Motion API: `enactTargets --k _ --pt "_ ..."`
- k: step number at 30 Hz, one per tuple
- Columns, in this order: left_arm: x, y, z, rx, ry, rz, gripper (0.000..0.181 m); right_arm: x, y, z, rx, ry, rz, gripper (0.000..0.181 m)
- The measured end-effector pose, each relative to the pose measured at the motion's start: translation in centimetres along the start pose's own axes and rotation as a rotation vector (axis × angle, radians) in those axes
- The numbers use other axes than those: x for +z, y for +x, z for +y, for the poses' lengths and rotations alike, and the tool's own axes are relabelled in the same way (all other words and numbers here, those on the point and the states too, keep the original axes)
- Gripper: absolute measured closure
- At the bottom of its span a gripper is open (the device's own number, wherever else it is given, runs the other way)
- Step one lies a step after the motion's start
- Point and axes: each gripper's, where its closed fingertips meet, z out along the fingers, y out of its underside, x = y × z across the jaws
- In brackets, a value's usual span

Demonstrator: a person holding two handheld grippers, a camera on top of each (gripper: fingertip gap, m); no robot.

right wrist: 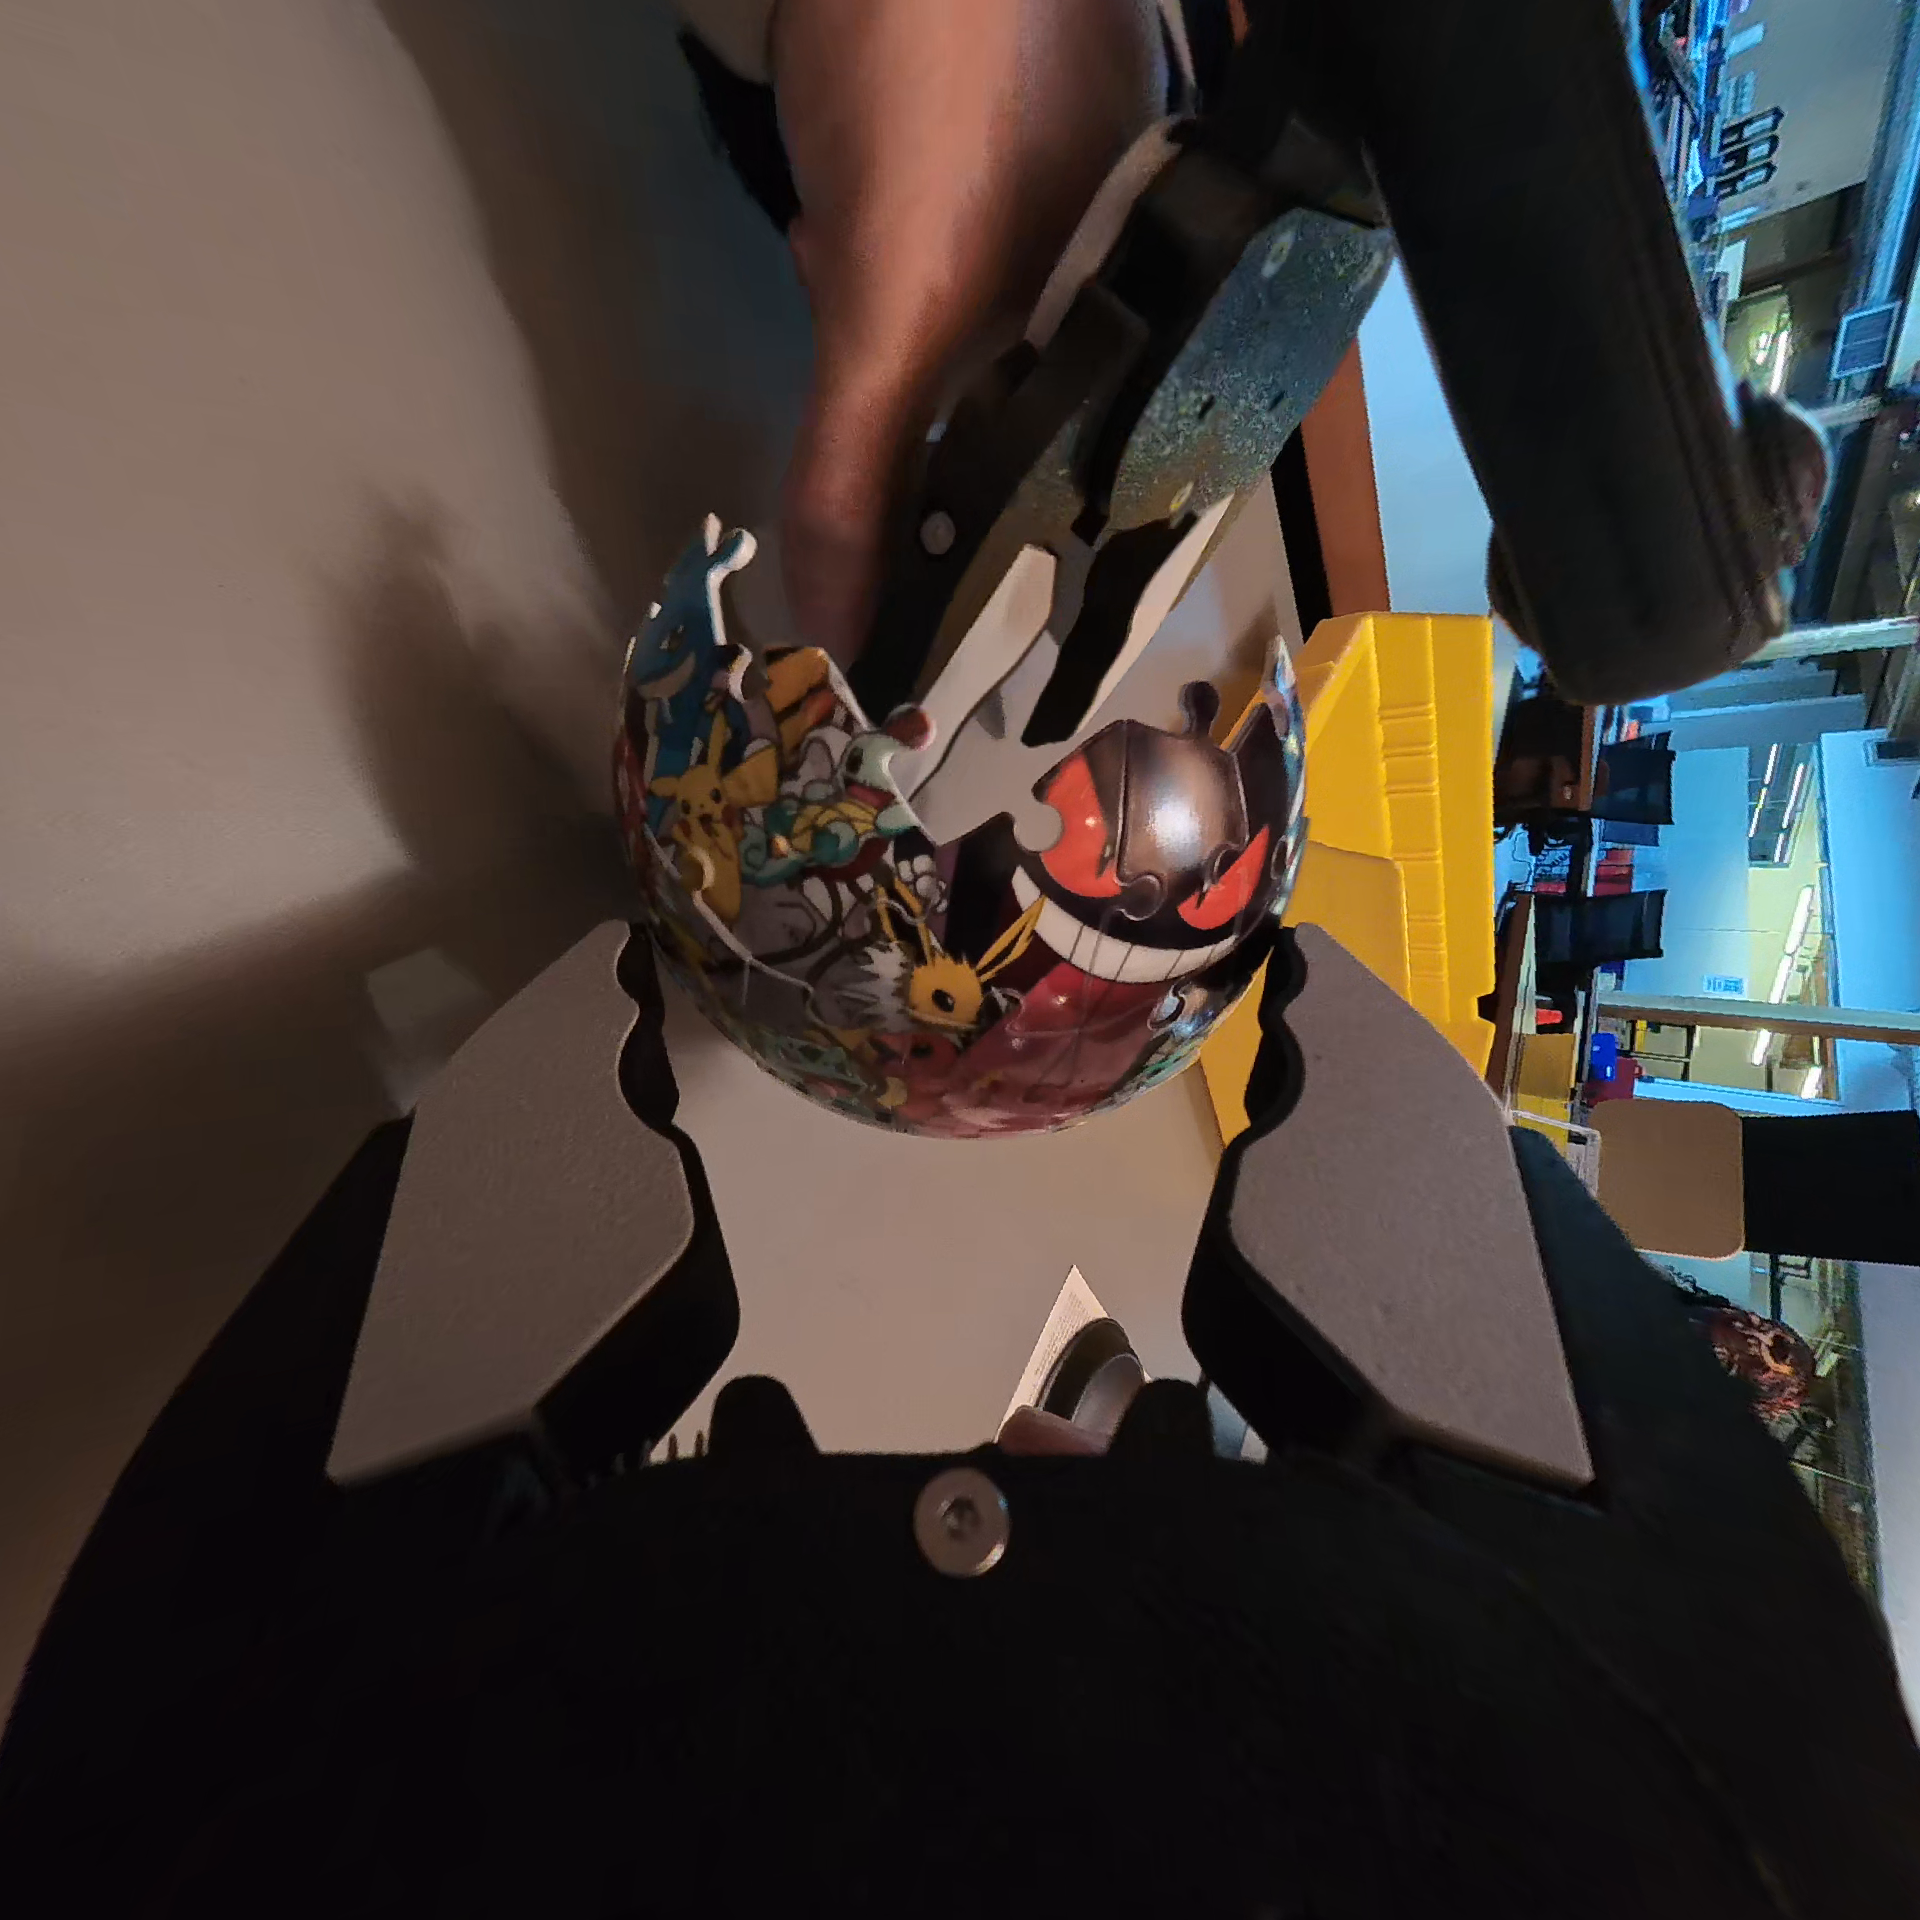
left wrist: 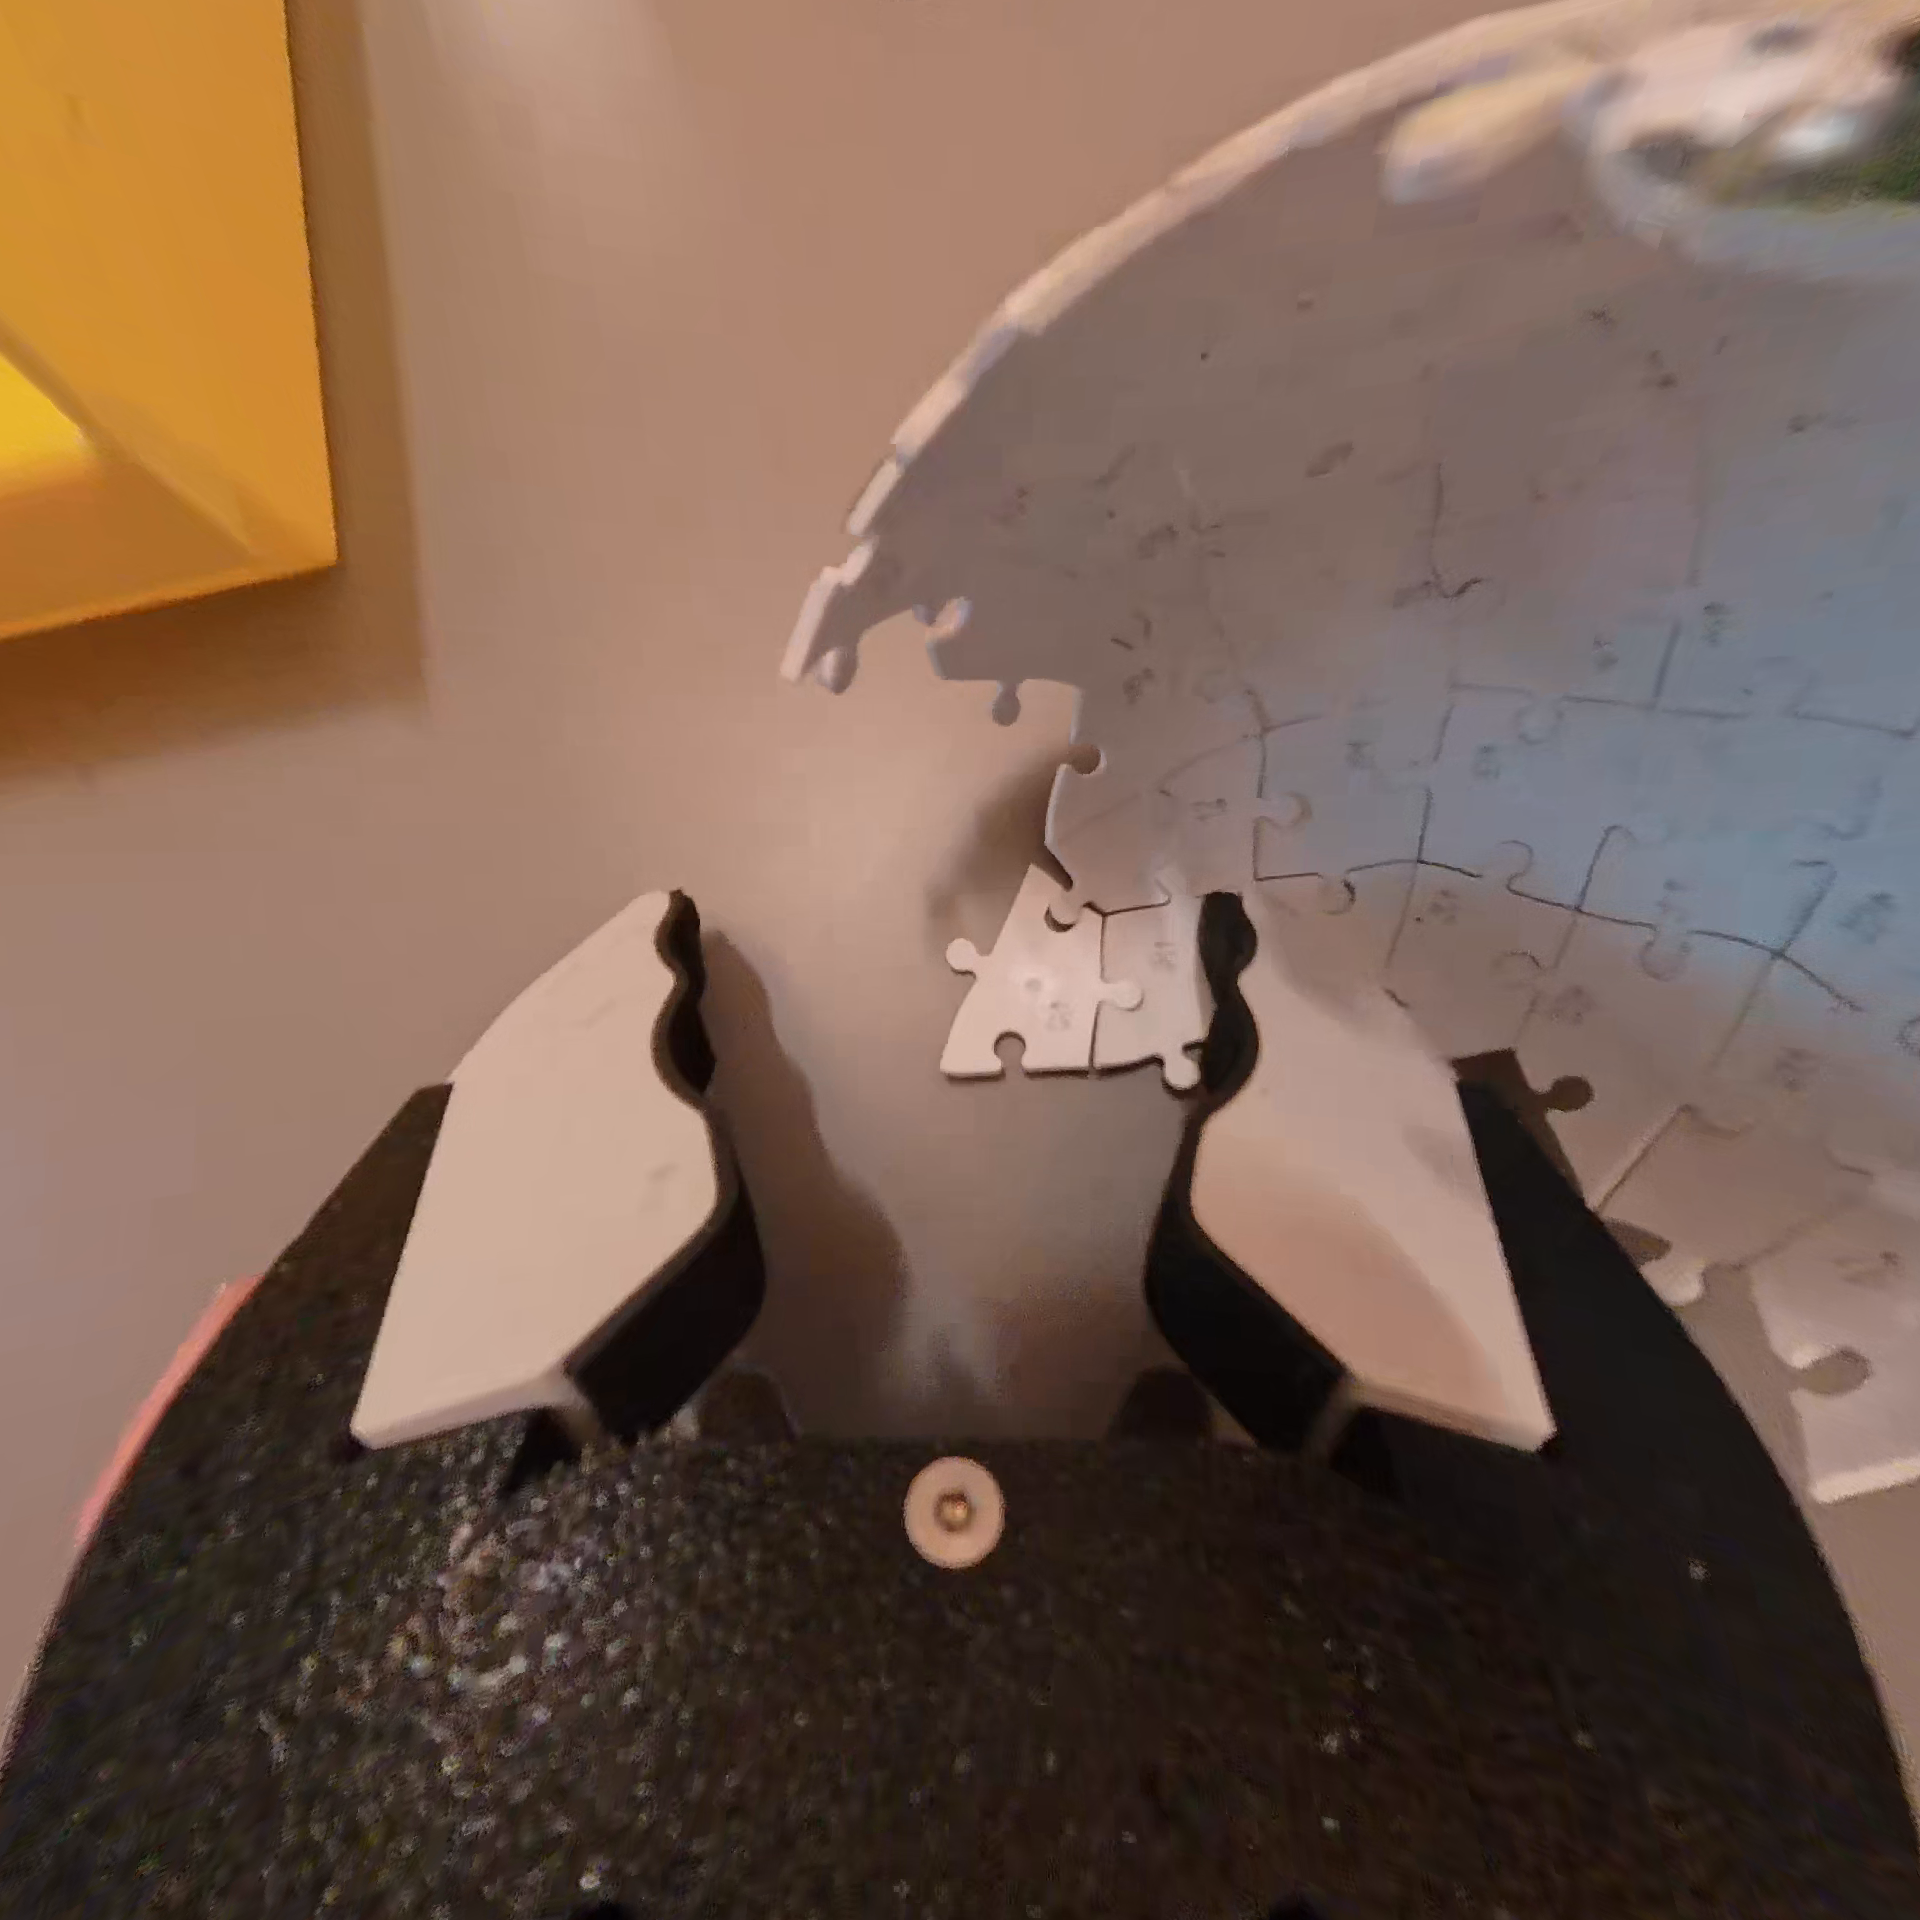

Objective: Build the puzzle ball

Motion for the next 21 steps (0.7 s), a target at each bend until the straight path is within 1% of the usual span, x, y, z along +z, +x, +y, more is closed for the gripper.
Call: enactTargets --k 2,4,5,8,9,12,14,16,18,21 --pt "0.0 -0.2 -0.1 0.007 0.025 -0.015 0.086 0.1 0.0 0.1 0.007 0.001 -0.004 0.071" --pt "0.0 -0.6 0.3 -0.049 0.022 -0.008 0.080 0.1 0.1 0.1 0.014 0.001 -0.011 0.071" --pt "-0.2 -0.7 0.4 -0.086 0.036 0.011 0.081 0.1 0.2 0.2 0.017 -0.001 -0.016 0.071" --pt "-1.5 -1.8 -0.8 -0.219 0.186 0.061 0.088 0.2 0.2 0.3 0.026 -0.006 -0.032 0.071" --pt "-1.8 -2.1 -0.8 -0.245 0.196 0.072 0.090 0.2 0.3 0.3 0.031 -0.006 -0.039 0.071" --pt "-1.9 -2.8 0.1 -0.227 0.146 0.041 0.087 0.3 0.4 0.4 0.044 -0.006 -0.064 0.071" --pt "-1.5 -2.4 0.7 -0.192 0.102 0.047 0.086 0.3 0.5 0.5 0.055 -0.010 -0.082 0.071" --pt "-1.0 -2.4 1.6 -0.166 0.038 0.018 0.086 0.4 0.6 0.7 0.069 -0.015 -0.099 0.071" --pt "-0.9 -2.5 1.6 -0.152 0.030 0.000 0.086 0.5 0.7 0.8 0.075 -0.020 -0.112 0.071" --pt "-0.8 -2.4 1.3 -0.182 0.046 0.015 0.085 0.7 0.8 0.9 0.072 -0.030 -0.126 0.071"
